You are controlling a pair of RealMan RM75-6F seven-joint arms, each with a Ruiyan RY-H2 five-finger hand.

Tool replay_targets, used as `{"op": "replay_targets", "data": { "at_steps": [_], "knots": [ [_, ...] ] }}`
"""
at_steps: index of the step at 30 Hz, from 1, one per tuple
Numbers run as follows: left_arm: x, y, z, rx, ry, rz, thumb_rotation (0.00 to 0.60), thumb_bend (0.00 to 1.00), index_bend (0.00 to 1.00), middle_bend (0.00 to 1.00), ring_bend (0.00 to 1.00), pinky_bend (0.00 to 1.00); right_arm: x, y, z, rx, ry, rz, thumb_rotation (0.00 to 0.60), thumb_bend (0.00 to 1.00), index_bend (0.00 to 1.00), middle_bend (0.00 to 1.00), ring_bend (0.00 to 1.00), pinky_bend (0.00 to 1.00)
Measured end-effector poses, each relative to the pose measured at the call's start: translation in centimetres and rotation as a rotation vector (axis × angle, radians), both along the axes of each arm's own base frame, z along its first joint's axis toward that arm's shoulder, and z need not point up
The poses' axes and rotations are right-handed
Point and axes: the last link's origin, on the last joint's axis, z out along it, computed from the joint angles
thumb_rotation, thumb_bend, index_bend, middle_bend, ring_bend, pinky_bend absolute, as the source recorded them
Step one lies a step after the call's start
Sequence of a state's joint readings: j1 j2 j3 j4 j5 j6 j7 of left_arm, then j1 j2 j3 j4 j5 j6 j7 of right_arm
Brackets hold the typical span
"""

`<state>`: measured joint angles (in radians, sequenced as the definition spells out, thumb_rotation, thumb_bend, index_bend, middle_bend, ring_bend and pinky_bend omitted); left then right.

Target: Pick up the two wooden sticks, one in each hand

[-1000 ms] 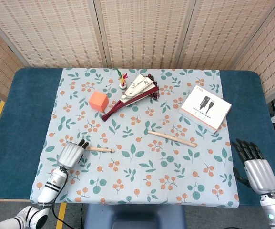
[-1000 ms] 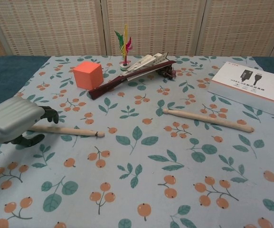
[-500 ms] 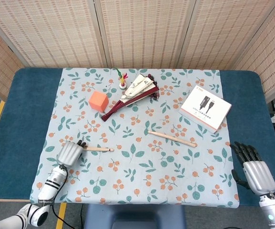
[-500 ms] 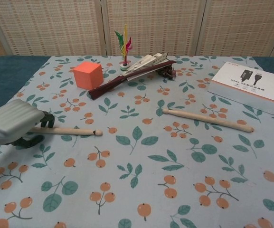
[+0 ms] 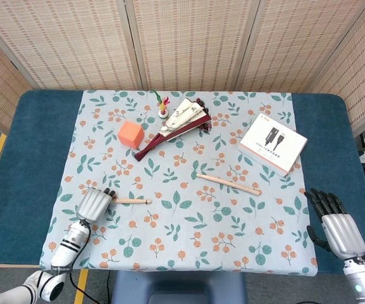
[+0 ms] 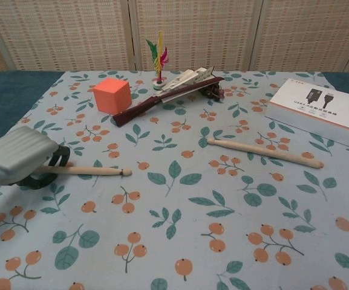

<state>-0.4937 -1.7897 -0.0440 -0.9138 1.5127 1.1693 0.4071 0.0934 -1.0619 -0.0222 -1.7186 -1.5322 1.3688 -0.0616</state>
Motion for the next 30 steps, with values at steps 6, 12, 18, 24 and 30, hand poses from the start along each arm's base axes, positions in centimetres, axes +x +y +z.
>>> {"op": "replay_targets", "data": {
  "at_steps": [6, 12, 18, 24, 30],
  "knots": [
    [0.5, -0.2, 0.4, 0.014, -0.077, -0.03, 0.6, 0.52, 0.81, 0.84, 0.84, 0.84, 0.2, -0.1, -0.5, 0.0, 0.006, 0.028, 0.6, 0.4, 0.0, 0.0, 0.0, 0.0],
    [0.8, -0.4, 1.4, 0.02, -0.214, -0.061, 0.6, 0.53, 0.82, 0.86, 0.84, 0.84, 0.7, -0.7, -2.1, -0.041, 0.008, 0.055, 0.6, 0.4, 0.03, 0.07, 0.0, 0.0],
    [0.5, -0.5, 3.1, 0.019, -0.299, -0.1, 0.6, 0.53, 0.82, 0.86, 0.84, 0.84, 2.5, -3.1, -5.0, -0.032, 0.039, 0.119, 0.6, 0.4, 0.11, 0.17, 0.0, 0.0],
    [-0.3, -0.1, 4.7, 0.049, -0.304, -0.1, 0.6, 0.53, 0.82, 0.86, 0.84, 0.84, 4.5, -7.0, -8.6, -0.001, 0.114, 0.168, 0.6, 0.4, 0.24, 0.31, 0.0, 0.0],
    [-1.1, 0.1, 5.6, 0.068, -0.295, -0.086, 0.6, 0.54, 0.82, 0.86, 0.84, 0.84, 6.0, -11.0, -11.9, 0.028, 0.195, 0.152, 0.6, 0.4, 0.25, 0.31, 0.0, 0.0]
  ]
}}
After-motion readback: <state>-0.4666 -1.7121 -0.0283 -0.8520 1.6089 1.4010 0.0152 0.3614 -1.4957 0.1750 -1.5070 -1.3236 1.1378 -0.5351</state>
